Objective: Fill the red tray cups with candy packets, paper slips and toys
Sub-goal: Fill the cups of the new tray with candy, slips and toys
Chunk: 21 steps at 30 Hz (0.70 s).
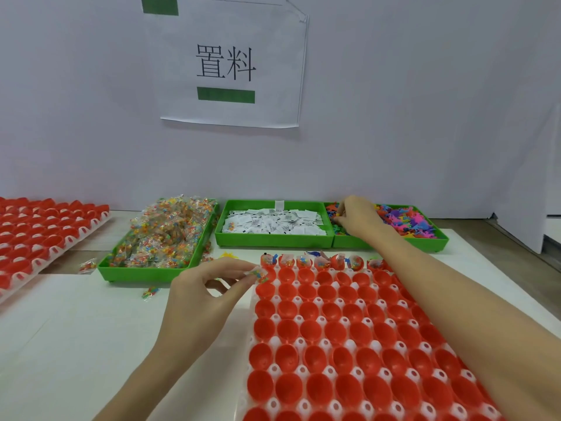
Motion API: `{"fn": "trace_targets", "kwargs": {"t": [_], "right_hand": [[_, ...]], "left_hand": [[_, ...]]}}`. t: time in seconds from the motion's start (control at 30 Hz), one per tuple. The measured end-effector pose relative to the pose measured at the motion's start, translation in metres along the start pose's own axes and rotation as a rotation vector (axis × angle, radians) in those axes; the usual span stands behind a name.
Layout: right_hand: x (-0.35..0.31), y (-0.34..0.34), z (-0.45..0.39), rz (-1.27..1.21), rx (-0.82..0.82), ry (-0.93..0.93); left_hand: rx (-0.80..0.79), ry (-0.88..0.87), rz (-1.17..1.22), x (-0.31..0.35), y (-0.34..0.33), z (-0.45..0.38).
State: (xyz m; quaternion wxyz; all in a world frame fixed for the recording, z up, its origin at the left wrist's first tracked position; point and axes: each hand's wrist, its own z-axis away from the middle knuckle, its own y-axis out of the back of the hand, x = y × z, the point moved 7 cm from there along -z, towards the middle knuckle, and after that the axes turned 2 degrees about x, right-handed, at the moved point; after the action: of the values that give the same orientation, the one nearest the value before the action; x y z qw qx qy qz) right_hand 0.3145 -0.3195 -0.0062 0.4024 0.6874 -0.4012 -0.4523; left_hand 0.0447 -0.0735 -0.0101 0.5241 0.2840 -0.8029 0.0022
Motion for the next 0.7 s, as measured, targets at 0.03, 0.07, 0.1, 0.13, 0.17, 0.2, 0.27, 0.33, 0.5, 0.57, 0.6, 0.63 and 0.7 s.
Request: {"fn": "trace_targets", "kwargs": {"t": [0.03, 0.07, 0.1, 0.13, 0.17, 0.2, 0.27, 0.33, 0.5, 0.57, 0.6, 0.63, 0.7], "right_hand": [[0.001, 0.0, -0.001, -0.025, -0.009, -0.015], [0.002, 0.001, -0.002, -0.054, -0.017, -0.028], [0.003, 0.002, -0.002, -0.081, -0.014, -0.041], [0.004, 0.004, -0.002, -0.117, 0.005, -0.056], [0.005, 0.008, -0.001, -0.169, 0.038, -0.077], [0.007, 0.013, 0.001, -0.233, 0.074, -0.101], [0.009, 0.021, 0.006, -0.348, 0.098, -0.146], [0.009, 0.03, 0.014, -0.457, 0.092, -0.171], [-0.023, 0.055, 0.059, -0.726, 0.069, -0.064], [-0.05, 0.061, 0.085, -0.714, -0.012, 0.059], [-0.064, 0.063, 0.1, -0.716, -0.064, 0.119], [-0.077, 0.063, 0.115, -0.732, -0.117, 0.172], [-0.099, 0.063, 0.142, -0.761, -0.19, 0.237]], "left_hand": [[-0.004, -0.001, -0.005, 0.0, 0.0, 0.0], [-0.007, -0.002, -0.009, -0.001, -0.001, 0.0], [-0.004, -0.001, -0.01, -0.001, 0.0, 0.0], [0.0, 0.003, -0.009, -0.002, 0.0, -0.001], [0.004, 0.007, -0.007, -0.002, 0.001, -0.001], [0.008, 0.007, -0.007, -0.002, 0.002, -0.002], [0.017, 0.002, -0.01, -0.002, 0.003, -0.002], [0.014, 0.004, -0.006, -0.002, 0.002, -0.002], [-0.006, -0.008, 0.019, 0.003, 0.001, -0.001], [-0.028, -0.025, 0.017, 0.006, -0.001, 0.0], [-0.042, -0.034, 0.017, 0.008, -0.002, 0.0], [-0.055, -0.043, 0.018, 0.009, -0.004, 0.001], [-0.085, -0.069, 0.02, 0.014, -0.006, 0.002]]}}
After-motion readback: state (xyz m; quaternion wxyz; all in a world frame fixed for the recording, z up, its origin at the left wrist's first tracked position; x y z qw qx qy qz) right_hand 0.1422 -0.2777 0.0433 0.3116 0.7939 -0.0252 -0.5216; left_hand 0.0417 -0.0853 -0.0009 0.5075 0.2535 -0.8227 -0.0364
